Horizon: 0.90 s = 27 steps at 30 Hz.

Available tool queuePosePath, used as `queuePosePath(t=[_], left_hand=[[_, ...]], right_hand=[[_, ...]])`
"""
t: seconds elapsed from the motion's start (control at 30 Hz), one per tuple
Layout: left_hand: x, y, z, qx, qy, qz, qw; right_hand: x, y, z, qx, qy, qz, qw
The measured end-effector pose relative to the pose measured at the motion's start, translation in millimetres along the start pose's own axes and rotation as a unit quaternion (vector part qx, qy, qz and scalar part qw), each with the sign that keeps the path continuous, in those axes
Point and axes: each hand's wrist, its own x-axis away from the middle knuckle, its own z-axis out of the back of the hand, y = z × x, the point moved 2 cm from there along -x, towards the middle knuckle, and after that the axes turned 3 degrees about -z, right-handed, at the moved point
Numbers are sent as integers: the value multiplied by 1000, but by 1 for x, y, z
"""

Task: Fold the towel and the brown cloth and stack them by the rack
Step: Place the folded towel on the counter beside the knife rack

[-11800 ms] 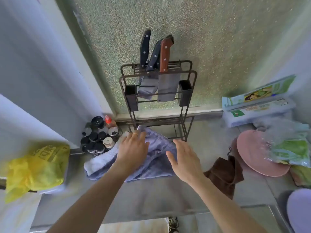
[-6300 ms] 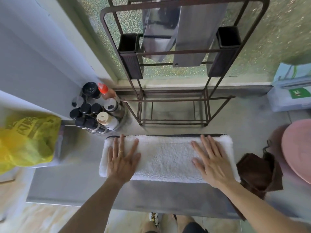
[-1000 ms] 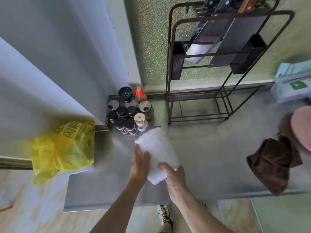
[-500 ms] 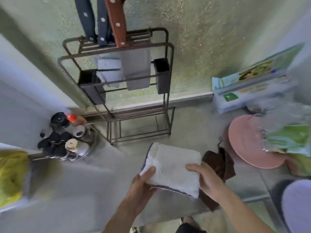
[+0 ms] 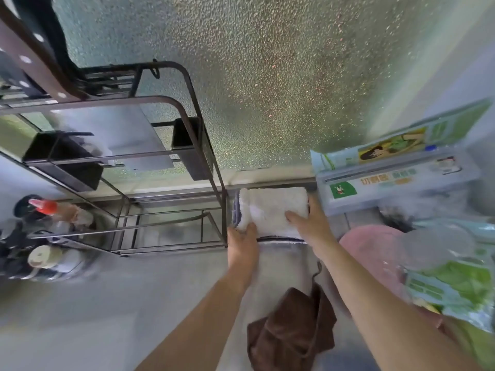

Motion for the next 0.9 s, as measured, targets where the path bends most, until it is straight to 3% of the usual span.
queuePosePath(t=[0.17,0.37,0.43,0.5,0.6,0.67,0.73,0.9], left_hand=[[-38,-1,-6,-137,44,-1,990],[-7,-3,-15,-186,28,-8,982],[13,-3,-18,-233,26,-65,970],[23,3,-19,-268,54,-211,939],[-4,13,-23,-366,79,-395,839],[-42,15,-26,-478,53,-414,773],[-73,8,-25,-554,23,-394,733],[-98,-20,-25,-598,-1,-388,701]], right_hand=[[-38,11,-24,48,-17,27,998],[-36,22,-31,99,31,80,991],[-29,20,-31,107,51,103,988],[-22,16,-28,153,104,156,970],[-20,4,-31,274,143,293,905],[-26,-1,-36,352,107,325,871],[-35,4,-40,409,71,325,850],[-51,39,-41,483,42,310,818]])
